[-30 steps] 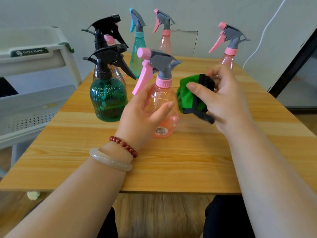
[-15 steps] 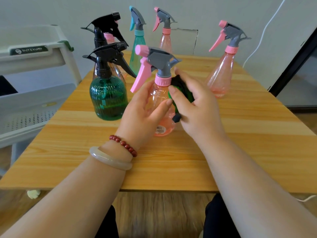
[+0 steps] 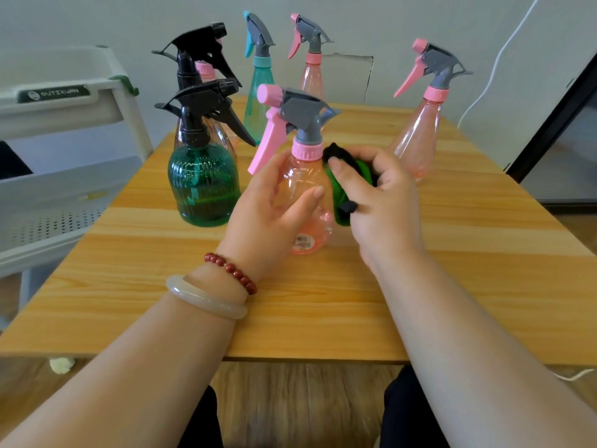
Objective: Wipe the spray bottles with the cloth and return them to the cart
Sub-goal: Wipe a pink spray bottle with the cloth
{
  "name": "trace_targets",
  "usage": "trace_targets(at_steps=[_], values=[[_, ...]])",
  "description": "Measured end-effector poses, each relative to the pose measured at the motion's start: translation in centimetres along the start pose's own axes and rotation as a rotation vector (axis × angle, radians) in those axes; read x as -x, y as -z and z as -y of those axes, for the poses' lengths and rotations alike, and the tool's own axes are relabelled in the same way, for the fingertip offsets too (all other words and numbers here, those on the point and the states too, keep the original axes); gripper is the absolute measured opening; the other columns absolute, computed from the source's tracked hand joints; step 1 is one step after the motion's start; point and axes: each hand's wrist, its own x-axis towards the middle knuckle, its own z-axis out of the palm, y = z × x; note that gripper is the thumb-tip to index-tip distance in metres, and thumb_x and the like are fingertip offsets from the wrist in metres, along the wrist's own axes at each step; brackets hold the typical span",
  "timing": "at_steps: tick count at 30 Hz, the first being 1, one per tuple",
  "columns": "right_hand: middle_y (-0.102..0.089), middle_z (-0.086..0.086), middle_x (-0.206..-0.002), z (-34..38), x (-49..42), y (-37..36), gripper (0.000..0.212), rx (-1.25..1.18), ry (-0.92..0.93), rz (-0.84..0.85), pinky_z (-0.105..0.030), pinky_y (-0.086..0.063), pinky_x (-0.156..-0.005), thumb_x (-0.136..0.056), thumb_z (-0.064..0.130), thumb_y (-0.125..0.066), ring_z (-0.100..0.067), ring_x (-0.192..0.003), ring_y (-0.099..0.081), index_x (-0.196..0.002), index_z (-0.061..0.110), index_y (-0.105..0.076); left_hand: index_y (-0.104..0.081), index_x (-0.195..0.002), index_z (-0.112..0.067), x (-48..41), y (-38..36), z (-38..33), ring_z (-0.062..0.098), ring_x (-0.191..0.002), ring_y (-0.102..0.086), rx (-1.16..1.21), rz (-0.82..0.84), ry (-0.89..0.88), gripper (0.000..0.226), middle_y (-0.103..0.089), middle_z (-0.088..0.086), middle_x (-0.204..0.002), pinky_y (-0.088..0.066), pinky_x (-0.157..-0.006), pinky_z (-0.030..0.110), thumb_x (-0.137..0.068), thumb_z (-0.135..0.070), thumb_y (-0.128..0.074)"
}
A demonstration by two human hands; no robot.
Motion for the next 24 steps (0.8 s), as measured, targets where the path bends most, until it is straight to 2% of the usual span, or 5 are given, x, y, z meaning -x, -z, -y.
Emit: trace_targets(at_steps=[3,9,14,19,24], values=[[-0.069,0.013,-0.080,-0.2,-0.4,0.4,0.016,-0.003,-0.119,-0.008,-0.015,-0.049,-0.056,-0.091,0.012,-0.069,0.004,-0.066,-0.064,-0.086,0.028,-0.068,-0.047,-0.137,-0.026,0.0,0.0,0.0,-0.004,-0.108,-0.061,0.004,0.006,0.006,0.049,-0.064,-0.013,-0.121,-0.051,-0.094,0.020,-0.092,-0.033,-0.064],[-0.069,0.012,-0.077,0.7,0.2,-0.4,0.016,-0.137,0.021,0.025,-0.019,-0.049,-0.052,-0.091,0.009,-0.067,-0.004,-0.066,-0.063,-0.089,0.024,-0.070,-0.041,-0.130,-0.036,0.1,0.0,-0.3,-0.020,-0.108,-0.052,-0.011,-0.003,-0.001,0.044,-0.055,-0.029,-0.117,-0.039,-0.088,0.001,-0.093,-0.028,-0.064],[-0.071,0.012,-0.078,0.3,-0.5,0.2,0.015,-0.042,-0.137,-0.010,-0.016,-0.052,-0.057,-0.090,0.012,-0.069,0.001,-0.066,-0.065,-0.088,0.027,-0.071,-0.043,-0.136,-0.032,0.1,-0.1,-0.1,-0.010,-0.111,-0.057,-0.004,0.013,-0.001,0.048,-0.060,-0.018,-0.123,-0.044,-0.089,0.006,-0.093,-0.030,-0.064],[-0.070,0.009,-0.084,0.8,0.2,-0.6,0.017,-0.143,0.045,0.036,-0.021,-0.052,-0.061,-0.090,0.009,-0.068,-0.006,-0.077,-0.066,-0.088,0.025,-0.070,-0.041,-0.133,-0.038,0.0,0.1,0.1,-0.009,-0.118,-0.053,-0.028,-0.006,-0.011,0.046,-0.057,-0.020,-0.128,-0.044,-0.101,0.016,-0.093,-0.035,-0.063],[-0.072,0.008,-0.081,0.1,-0.5,0.4,0.012,-0.060,-0.304,-0.004,-0.016,-0.050,-0.050,-0.091,0.012,-0.068,-0.004,-0.065,-0.067,-0.093,0.024,-0.071,-0.045,-0.138,-0.028,-0.1,0.1,0.3,-0.001,-0.112,-0.061,-0.006,0.009,0.003,0.053,-0.063,-0.013,-0.124,-0.051,-0.099,0.031,-0.089,-0.038,-0.064]])
